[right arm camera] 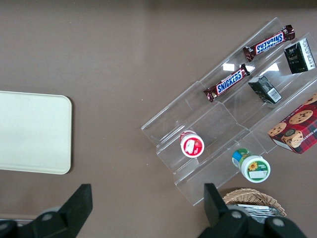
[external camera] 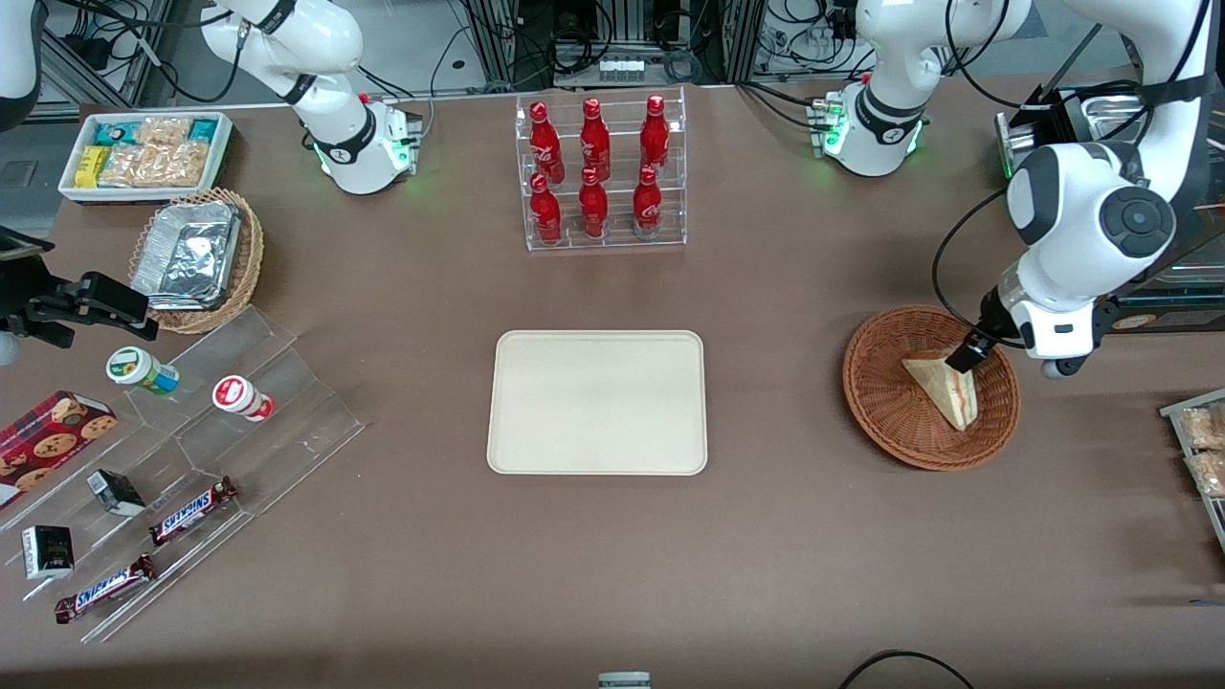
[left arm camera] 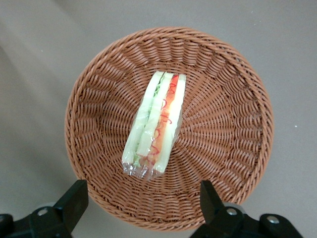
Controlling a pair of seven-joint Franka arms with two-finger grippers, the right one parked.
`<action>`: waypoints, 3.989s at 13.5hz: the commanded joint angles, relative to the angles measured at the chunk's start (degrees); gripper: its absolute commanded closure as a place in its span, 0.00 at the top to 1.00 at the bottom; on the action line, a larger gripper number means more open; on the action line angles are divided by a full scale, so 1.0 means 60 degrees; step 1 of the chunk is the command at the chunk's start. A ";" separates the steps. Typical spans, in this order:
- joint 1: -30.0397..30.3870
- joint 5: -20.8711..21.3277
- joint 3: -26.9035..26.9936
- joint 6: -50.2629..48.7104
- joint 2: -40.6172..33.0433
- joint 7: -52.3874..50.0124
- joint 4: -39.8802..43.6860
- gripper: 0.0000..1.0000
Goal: Place sandwich from basket to tray
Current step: 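Lower the open left gripper onto the sandwich end and close it, then lift the sandwich out of the basket and carry it toward the tray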
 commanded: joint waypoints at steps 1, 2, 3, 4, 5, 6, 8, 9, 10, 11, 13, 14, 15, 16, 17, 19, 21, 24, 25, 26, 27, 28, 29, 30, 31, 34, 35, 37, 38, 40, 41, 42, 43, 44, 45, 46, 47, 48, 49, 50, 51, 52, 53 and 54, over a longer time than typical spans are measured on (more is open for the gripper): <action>0.0040 0.0218 -0.0026 0.0611 -0.0195 -0.0259 -0.0590 1.00; 0.0040 0.0218 -0.0026 0.0626 -0.0180 -0.0288 -0.0591 1.00; 0.0040 0.0218 -0.0026 0.0641 -0.0108 -0.0375 -0.0576 1.00; 0.0025 0.0218 -0.0026 0.0728 -0.0049 -0.0492 -0.0590 1.00; -0.0004 0.0247 -0.0026 0.0845 0.0010 -0.0580 -0.0692 1.00; 0.0025 0.0378 -0.0026 0.1078 0.0010 -0.0639 -0.0838 1.00; 0.0040 0.0584 -0.0026 0.1605 0.0155 -0.0888 -0.1015 1.00; 0.0025 0.0599 -0.0026 0.1767 0.0331 -0.0918 -0.0986 1.00; 0.0010 0.0788 -0.0026 0.2059 0.0477 -0.0918 -0.0986 1.00; -0.0033 0.1007 -0.0026 0.2221 0.0667 -0.0918 -0.1001 1.00; -0.0048 0.1112 -0.0026 0.2281 0.0757 -0.0918 -0.0986 1.00; -0.0019 0.1126 -0.0026 0.2282 0.0815 -0.0918 -0.0957 1.00; 0.0024 0.1155 -0.0026 0.2412 0.0932 -0.0904 -0.0942 1.00; 0.0068 0.1373 -0.0012 0.2558 0.1005 -0.0904 -0.0957 1.00; 0.0083 0.1608 0.0017 0.2589 0.1064 -0.0918 -0.0971 1.00; 0.0069 0.1639 0.0018 0.2691 0.1167 -0.0918 -0.0971 1.00; 0.0069 0.1639 0.0018 0.2692 0.1226 -0.0933 -0.0971 0.76; 0.0069 0.1639 0.0018 0.2677 0.1211 -0.0947 -0.0957 0.20; 0.0054 0.1639 0.0018 0.2677 0.1182 -0.0947 -0.0942 0.09; 0.0054 0.1639 0.0018 0.2648 0.1153 -0.0933 -0.0942 0.05; 0.0040 0.1639 0.0018 0.2633 0.1124 -0.0918 -0.0928 0.04; 0.0040 0.1639 0.0018 0.2590 0.1065 -0.0904 -0.0913 0.04; 0.0025 0.1639 0.0018 0.2517 0.0949 -0.0889 -0.0898 0.04; 0.0025 0.1654 0.0018 0.2284 0.0875 -0.0889 -0.0811 0.04; -0.0033 0.1654 0.0018 0.1832 0.0816 -0.0860 -0.0607 0.04; -0.0179 0.1654 -0.0099 -0.0185 0.0553 -0.0743 0.0518 0.04; -0.0398 0.1639 -0.0100 -0.1180 0.0581 -0.0742 0.1132 0.04; -0.0896 0.1610 -0.0100 -0.2663 0.0611 -0.0757 0.2290 0.04; -0.1159 0.1595 -0.0100 -0.3221 0.0582 -0.0743 0.2745 0.04; -0.1759 0.1581 -0.0100 -0.4116 0.0567 -0.0728 0.3624 0.04; -0.2009 0.1523 -0.0100 -0.4497 0.0567 -0.0742 0.4020 0.04; -0.2287 0.1478 -0.0100 -0.4820 0.0567 -0.0742 0.4386 0.04; -0.2623 0.1449 -0.0100 -0.5142 0.0581 -0.0757 0.4781 0.04; -0.2946 0.1405 -0.0100 -0.5508 0.0581 -0.0757 0.5090 0.04; -0.3253 0.1274 -0.0100 -0.5758 0.0581 -0.0757 0.5383 0.04; -0.3532 0.1070 -0.0100 -0.5934 0.0552 -0.0757 0.5647 0.04; -0.3825 0.0821 -0.0100 -0.6038 0.0552 -0.0743 0.5940 0.04; -0.4147 0.0688 -0.0114 -0.6068 0.0581 -0.0699 0.6102 0.04; -0.4541 0.0673 -0.0114 -0.6068 0.0610 -0.0350 0.6118 0.04; -0.4922 0.0643 -0.0100 -0.5996 0.0640 0.0132 0.6133 0.04; -0.5173 0.0498 -0.0100 -0.5908 0.0684 0.0253 0.6133 0.04; -0.5378 0.0308 -0.0100 -0.5733 0.0756 0.0283 0.6133 0.04; -0.5554 0.0277 -0.0100 -0.5383 0.0801 0.0283 0.6133 0.04; -0.5788 0.0277 -0.0100 -0.5162 0.0903 0.0269 0.6133 0.05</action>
